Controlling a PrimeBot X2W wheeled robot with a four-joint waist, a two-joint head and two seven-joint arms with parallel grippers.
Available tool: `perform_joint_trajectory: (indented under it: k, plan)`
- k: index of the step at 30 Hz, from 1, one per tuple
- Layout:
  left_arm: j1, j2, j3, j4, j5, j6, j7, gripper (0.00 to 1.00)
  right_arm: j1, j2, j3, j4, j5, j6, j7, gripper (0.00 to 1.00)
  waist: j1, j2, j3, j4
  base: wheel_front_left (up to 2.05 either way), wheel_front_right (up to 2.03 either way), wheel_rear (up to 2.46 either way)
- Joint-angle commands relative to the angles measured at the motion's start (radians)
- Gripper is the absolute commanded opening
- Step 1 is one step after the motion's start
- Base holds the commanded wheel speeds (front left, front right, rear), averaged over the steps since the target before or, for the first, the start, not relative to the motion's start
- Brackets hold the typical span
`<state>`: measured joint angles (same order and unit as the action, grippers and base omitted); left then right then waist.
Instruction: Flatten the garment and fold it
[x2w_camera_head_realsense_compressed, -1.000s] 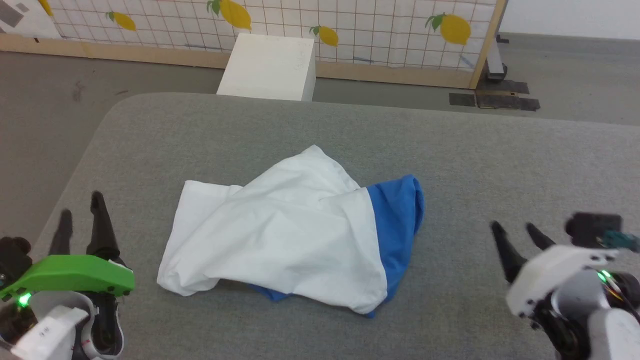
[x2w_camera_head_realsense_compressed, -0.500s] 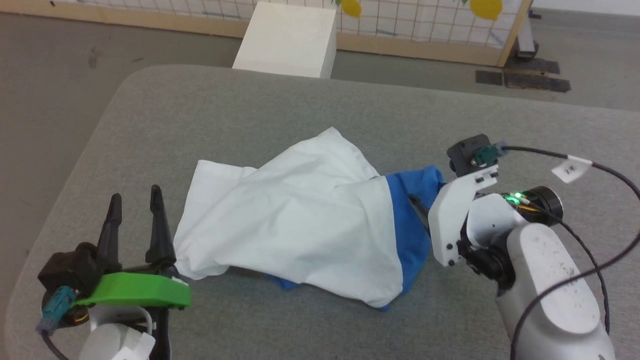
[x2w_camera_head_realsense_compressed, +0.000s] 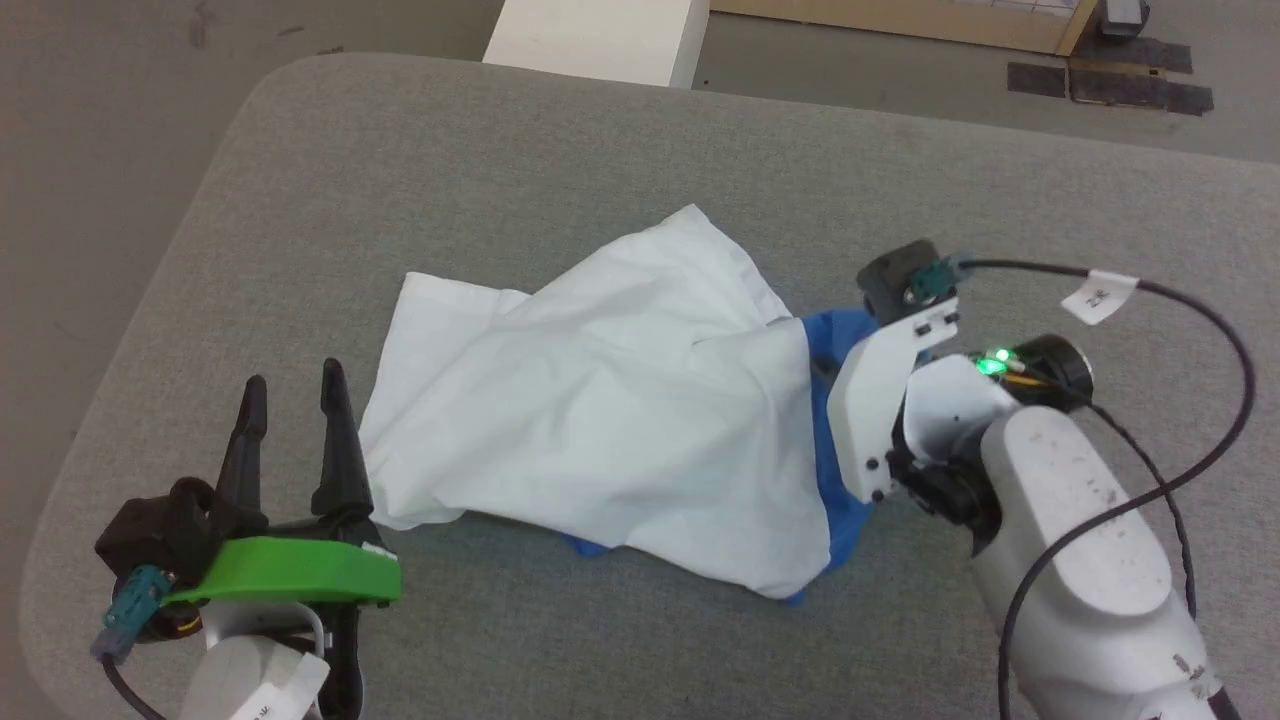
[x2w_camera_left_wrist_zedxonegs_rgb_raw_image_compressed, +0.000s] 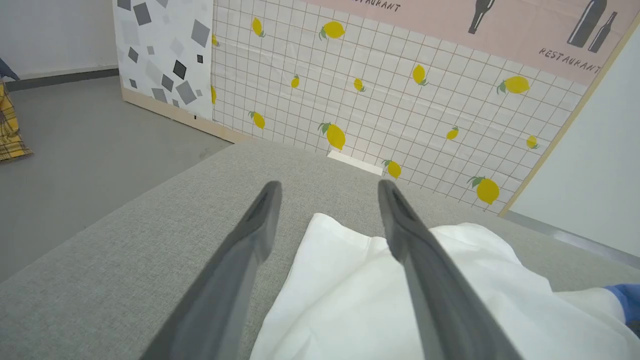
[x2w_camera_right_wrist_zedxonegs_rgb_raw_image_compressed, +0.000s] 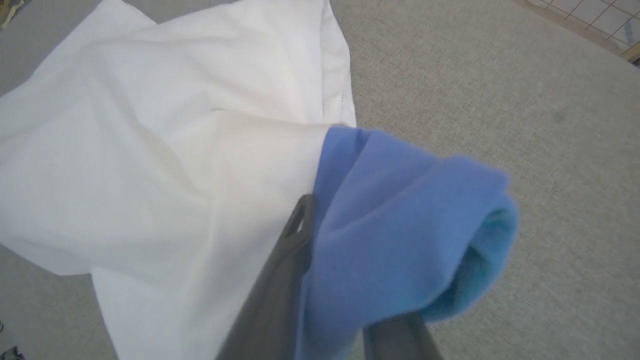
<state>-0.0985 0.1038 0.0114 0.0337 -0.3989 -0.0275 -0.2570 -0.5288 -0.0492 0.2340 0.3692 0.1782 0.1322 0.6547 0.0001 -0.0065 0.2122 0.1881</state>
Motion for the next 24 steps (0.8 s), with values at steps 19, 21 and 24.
perform_joint_trajectory:
  k: [19,21,24]
  plan:
    - [-0.003,-0.037,0.033,0.057,0.022,-0.057,-0.005,1.0,0.324,-0.008,-0.704,-0.312,-0.053,-0.002,-0.023,0.0,-0.0001,0.0065,-0.072,-0.078,0.0,0.0,0.0]
    - [0.002,-0.038,0.033,0.064,0.02,-0.058,-0.005,1.0,0.398,-0.003,-0.722,-0.296,-0.033,-0.002,-0.008,0.0,-0.0001,0.0065,-0.077,-0.082,0.0,0.0,0.0]
    - [0.007,-0.039,0.029,0.08,0.015,-0.06,-0.005,1.0,0.466,-0.002,-0.705,-0.234,0.044,-0.002,-0.021,0.0,-0.0001,0.0065,-0.086,-0.09,0.0,0.0,0.0]
